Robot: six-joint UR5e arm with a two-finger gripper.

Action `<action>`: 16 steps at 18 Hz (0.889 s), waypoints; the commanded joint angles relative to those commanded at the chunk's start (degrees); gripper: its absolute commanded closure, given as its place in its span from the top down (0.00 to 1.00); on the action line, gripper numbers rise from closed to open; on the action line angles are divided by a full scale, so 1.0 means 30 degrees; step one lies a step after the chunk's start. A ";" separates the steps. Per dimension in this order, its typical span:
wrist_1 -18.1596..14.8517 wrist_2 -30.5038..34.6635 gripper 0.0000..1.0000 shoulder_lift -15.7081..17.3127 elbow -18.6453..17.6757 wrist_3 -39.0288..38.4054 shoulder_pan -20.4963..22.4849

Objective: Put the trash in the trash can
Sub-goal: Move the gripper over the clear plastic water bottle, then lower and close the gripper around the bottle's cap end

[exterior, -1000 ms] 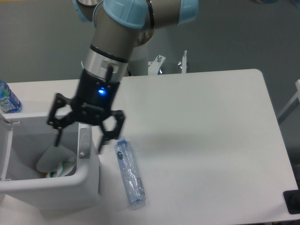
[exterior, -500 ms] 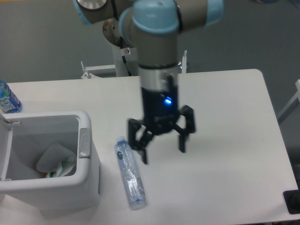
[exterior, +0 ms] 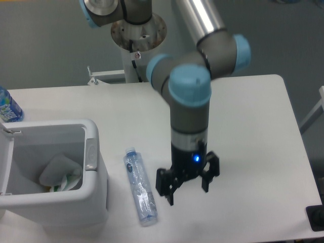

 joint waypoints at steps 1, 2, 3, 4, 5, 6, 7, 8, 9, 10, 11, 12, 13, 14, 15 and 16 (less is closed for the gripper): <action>0.0029 -0.0029 1.00 -0.0177 -0.0058 0.0090 -0.0175; 0.0058 0.0000 1.00 -0.0439 -0.0117 0.0120 -0.0380; 0.0058 0.0000 1.00 -0.0587 -0.0117 0.0120 -0.0440; 0.0087 0.0000 1.00 -0.0734 -0.0175 0.0120 -0.0499; 0.0088 0.0000 1.00 -0.0909 -0.0176 0.0120 -0.0703; 0.0117 0.0000 1.00 -0.1114 -0.0205 0.0062 -0.0908; 0.0117 0.0116 1.00 -0.1261 -0.0234 0.0032 -0.0997; 0.0088 0.0262 1.00 -0.1436 -0.0263 0.0061 -0.1056; 0.0088 0.0322 1.00 -0.1583 -0.0351 0.0061 -0.1317; 0.0059 0.0410 1.00 -0.1643 -0.0497 0.0061 -0.1465; 0.0058 0.0584 1.00 -0.1672 -0.0672 0.0061 -0.1582; 0.0087 0.0760 1.00 -0.1702 -0.0848 0.0061 -0.1700; 0.0088 0.0849 1.00 -0.1789 -0.0908 0.0061 -0.1817; 0.0117 0.0879 1.00 -0.1877 -0.0908 0.0032 -0.1847; 0.0146 0.0879 1.00 -0.2081 -0.0908 0.0032 -0.1876; 0.0175 0.0966 1.00 -0.2257 -0.0879 0.0032 -0.1963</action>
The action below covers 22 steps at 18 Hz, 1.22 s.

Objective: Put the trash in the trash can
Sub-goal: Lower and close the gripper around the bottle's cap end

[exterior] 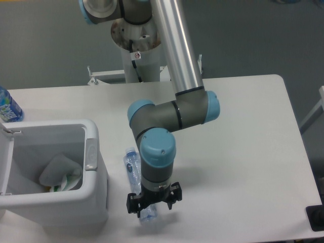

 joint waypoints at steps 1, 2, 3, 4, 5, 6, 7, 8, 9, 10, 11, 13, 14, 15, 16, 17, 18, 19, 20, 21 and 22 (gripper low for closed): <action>0.0029 0.0030 1.00 -0.0089 -0.0029 0.0000 -0.0059; 0.0059 0.0059 1.00 -0.0119 -0.0029 0.0000 -0.0059; 0.0088 0.0059 1.00 -0.0119 0.0000 0.0000 -0.0088; 0.0117 0.0059 1.00 -0.0148 0.0000 0.0000 -0.0089; 0.0117 0.0059 1.00 -0.0235 0.0000 0.0000 -0.0118; 0.0146 0.0117 1.00 -0.0294 -0.0029 0.0000 -0.0147; 0.0147 0.0147 1.00 -0.0382 -0.0029 0.0000 -0.0147; 0.0147 0.0147 1.00 -0.0412 -0.0029 0.0000 -0.0147; 0.0147 0.0176 1.00 -0.0441 -0.0029 -0.0029 -0.0147; 0.0176 0.0322 1.00 -0.0586 0.0000 -0.0029 -0.0147; 0.0147 0.0584 1.00 -0.0675 0.0000 -0.0029 -0.0176; 0.0147 0.0821 1.00 -0.0822 0.0117 -0.0058 -0.0381; 0.0147 0.0821 1.00 -0.0822 0.0146 -0.0059 -0.0382; 0.0147 0.0821 0.98 -0.0822 0.0118 -0.0059 -0.0382; 0.0118 0.0850 0.90 -0.0822 0.0117 -0.0059 -0.0382; 0.0146 0.0821 0.83 -0.0822 0.0088 -0.0059 -0.0382; 0.0147 0.0850 0.77 -0.0764 0.0059 -0.0030 -0.0382; 0.0147 0.0850 0.70 -0.0734 0.0059 -0.0029 -0.0382; 0.0147 0.0850 0.66 -0.0705 0.0001 -0.0029 -0.0382; 0.0147 0.0850 0.64 -0.0676 -0.0029 -0.0029 -0.0382; 0.0147 0.0850 0.63 -0.0676 -0.0029 -0.0029 -0.0382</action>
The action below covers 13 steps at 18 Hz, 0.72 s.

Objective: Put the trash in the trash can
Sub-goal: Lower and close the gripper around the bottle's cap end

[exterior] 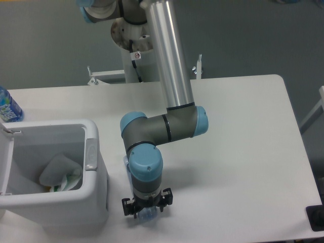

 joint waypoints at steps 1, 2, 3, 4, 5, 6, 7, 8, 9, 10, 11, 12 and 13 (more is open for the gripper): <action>0.0000 0.0000 0.63 0.0000 0.0000 0.0000 0.0000; 0.0000 0.0000 0.63 0.0029 0.0000 0.0000 0.0000; -0.0029 0.0000 0.56 0.0058 0.0000 0.0000 0.0000; -0.0029 0.0029 0.54 0.0059 0.0000 -0.0029 0.0000; -0.0029 0.0029 0.54 0.0088 -0.0029 -0.0029 0.0000; -0.0029 0.0058 0.54 0.0175 -0.0029 0.0000 0.0000; -0.0029 0.0088 0.54 0.0263 -0.0029 0.0029 0.0000; -0.0058 0.0088 0.54 0.0322 -0.0029 0.0058 0.0000; -0.0030 0.0088 0.54 0.0380 -0.0029 0.0088 0.0000; -0.0029 0.0088 0.54 0.0410 0.0000 0.0088 0.0000; -0.0029 0.0088 0.54 0.0497 0.0029 0.0117 0.0000; -0.0029 0.0088 0.54 0.0614 0.0029 0.0117 0.0000; -0.0029 0.0088 0.54 0.0702 0.0087 0.0117 0.0029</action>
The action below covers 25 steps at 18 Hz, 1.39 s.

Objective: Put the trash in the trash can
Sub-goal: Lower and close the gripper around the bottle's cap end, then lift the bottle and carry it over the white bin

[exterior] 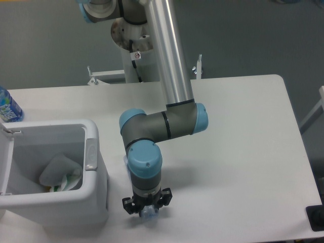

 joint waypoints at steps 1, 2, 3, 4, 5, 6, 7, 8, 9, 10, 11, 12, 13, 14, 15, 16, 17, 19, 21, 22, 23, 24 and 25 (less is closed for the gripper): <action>0.0000 0.0000 0.54 0.0175 0.0146 0.0029 0.0087; 0.0000 0.0000 0.54 0.0467 0.0408 0.0203 0.0291; -0.0058 0.0000 0.54 0.0876 0.0788 0.0437 0.0670; -0.0030 0.0000 0.54 0.1373 0.1314 0.0584 0.1109; -0.0058 -0.0087 0.54 0.1842 0.2102 0.0586 0.1433; -0.0059 -0.0204 0.55 0.2340 0.2922 0.0499 0.1958; -0.0001 -0.0553 0.55 0.2577 0.3713 0.0411 0.2514; 0.0174 -0.1253 0.55 0.2637 0.4562 0.0265 0.2839; 0.0263 -0.1753 0.55 0.2638 0.5238 -0.0229 0.3132; 0.0496 -0.1845 0.55 0.2638 0.5796 -0.0785 0.3396; 0.0962 -0.1846 0.55 0.2754 0.6149 -0.1255 0.3544; 0.1576 -0.1875 0.55 0.2929 0.6298 -0.1608 0.3632; 0.2075 -0.1875 0.56 0.3134 0.6299 -0.2017 0.3633; 0.2254 -0.1875 0.56 0.3426 0.6299 -0.2340 0.3633; 0.2285 -0.1875 0.56 0.3748 0.6241 -0.2634 0.3575; 0.2285 -0.1962 0.56 0.4186 0.6067 -0.2811 0.3488; 0.2314 -0.2137 0.56 0.4509 0.6065 -0.2899 0.3458; 0.2285 -0.2459 0.56 0.5037 0.6036 -0.3046 0.3079; 0.2285 -0.2461 0.56 0.5157 0.6036 -0.3164 0.2465; 0.2285 -0.2461 0.56 0.5273 0.6036 -0.3222 0.2084; 0.2285 -0.2461 0.56 0.5303 0.6007 -0.3252 0.1645; 0.2285 -0.2461 0.56 0.5333 0.5890 -0.3368 0.1148; 0.2285 -0.2432 0.56 0.5362 0.5686 -0.3456 0.0679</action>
